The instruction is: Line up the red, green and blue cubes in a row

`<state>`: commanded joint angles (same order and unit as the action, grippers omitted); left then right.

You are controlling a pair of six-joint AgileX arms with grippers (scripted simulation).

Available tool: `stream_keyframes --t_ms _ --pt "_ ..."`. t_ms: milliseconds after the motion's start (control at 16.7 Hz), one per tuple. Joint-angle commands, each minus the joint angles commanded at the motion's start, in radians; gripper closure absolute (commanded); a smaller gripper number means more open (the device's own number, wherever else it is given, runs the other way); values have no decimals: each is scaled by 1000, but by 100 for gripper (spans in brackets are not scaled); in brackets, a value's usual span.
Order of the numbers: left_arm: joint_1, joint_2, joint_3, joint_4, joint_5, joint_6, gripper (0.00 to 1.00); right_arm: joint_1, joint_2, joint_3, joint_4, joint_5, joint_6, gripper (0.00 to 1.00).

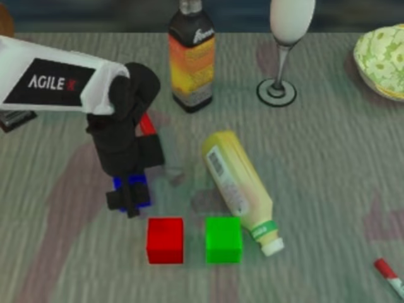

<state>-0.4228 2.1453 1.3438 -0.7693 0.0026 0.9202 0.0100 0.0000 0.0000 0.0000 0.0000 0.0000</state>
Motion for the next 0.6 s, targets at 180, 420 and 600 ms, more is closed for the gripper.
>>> stream_keyframes --t_ms 180,420,600 --pt "0 0 0 0 0 0 100 0 0 0 0 0 0 0" --pt "1 -10 11 -18 0 2 100 0 0 0 0 0 0 0" --pt "8 -48 58 -107 0 2 100 0 0 0 0 0 0 0"
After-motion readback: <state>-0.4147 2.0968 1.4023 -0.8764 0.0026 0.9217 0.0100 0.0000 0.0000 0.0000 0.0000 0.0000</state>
